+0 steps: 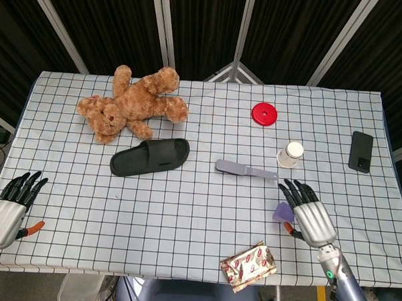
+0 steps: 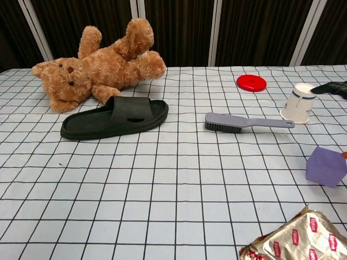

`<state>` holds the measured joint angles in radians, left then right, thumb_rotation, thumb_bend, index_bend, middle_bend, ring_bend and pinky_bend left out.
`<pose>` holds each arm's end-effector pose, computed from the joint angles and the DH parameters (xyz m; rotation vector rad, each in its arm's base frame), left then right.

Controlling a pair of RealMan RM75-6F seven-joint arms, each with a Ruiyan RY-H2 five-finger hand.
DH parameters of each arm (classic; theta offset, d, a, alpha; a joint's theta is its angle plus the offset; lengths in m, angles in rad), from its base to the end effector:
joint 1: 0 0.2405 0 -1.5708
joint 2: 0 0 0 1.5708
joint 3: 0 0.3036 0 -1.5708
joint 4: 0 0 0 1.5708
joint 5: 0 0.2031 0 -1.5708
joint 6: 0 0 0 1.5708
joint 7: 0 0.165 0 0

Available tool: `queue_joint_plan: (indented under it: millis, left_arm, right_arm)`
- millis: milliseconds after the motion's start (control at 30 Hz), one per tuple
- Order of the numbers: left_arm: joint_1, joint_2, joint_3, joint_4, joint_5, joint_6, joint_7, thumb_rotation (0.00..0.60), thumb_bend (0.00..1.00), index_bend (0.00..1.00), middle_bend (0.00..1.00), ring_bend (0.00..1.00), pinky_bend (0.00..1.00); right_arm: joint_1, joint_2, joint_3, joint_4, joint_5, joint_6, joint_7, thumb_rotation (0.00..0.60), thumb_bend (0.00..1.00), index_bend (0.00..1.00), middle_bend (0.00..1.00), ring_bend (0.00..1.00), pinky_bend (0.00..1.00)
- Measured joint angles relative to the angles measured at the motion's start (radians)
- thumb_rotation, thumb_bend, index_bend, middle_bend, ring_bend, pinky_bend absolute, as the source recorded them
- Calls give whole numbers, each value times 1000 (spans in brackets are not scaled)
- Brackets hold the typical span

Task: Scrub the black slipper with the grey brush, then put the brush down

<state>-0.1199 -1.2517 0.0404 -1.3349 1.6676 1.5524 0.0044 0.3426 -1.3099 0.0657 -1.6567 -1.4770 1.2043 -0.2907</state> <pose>-0.3640 0.2008 0.1460 -1.6059 -0.7127 -0.8902 -0.2729 -0.2781 0.0734 1.7584 -0.8500 0.8937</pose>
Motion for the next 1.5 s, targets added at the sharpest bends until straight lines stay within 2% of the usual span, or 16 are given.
queue_joint_plan:
  millis: [67, 267, 567, 967, 1500]
  left_arm:
    - [-1, -1, -2, 2, -4, -3, 0, 600, 50, 0, 0, 0, 102]
    - [-4, -5, -9, 8, -20, -18, 3, 600, 50, 0, 0, 0, 102]
    - [-12, -13, -25, 22, -58, -50, 11, 600, 50, 0, 0, 0, 102]
    - [-31, -33, -41, 47, -103, -108, 22, 600, 64, 0, 0, 0, 102]
    - [-37, -39, -45, 61, -118, -125, 21, 600, 84, 0, 0, 0, 102]
  right_arm:
    - [52, -41, 36, 0, 71, -71, -57, 600, 322, 35, 112, 79, 140]
    - [174, -154, 114, 31, 222, -186, -185, 600, 322, 79, 143, 104, 159]
    - [282, -245, 181, 147, 320, -246, -237, 600, 322, 149, 184, 136, 180]
    - [374, -330, 211, 350, 418, -314, -245, 600, 322, 225, 228, 169, 206]
    - [446, -410, 202, 471, 463, -342, -254, 600, 323, 274, 246, 186, 239]
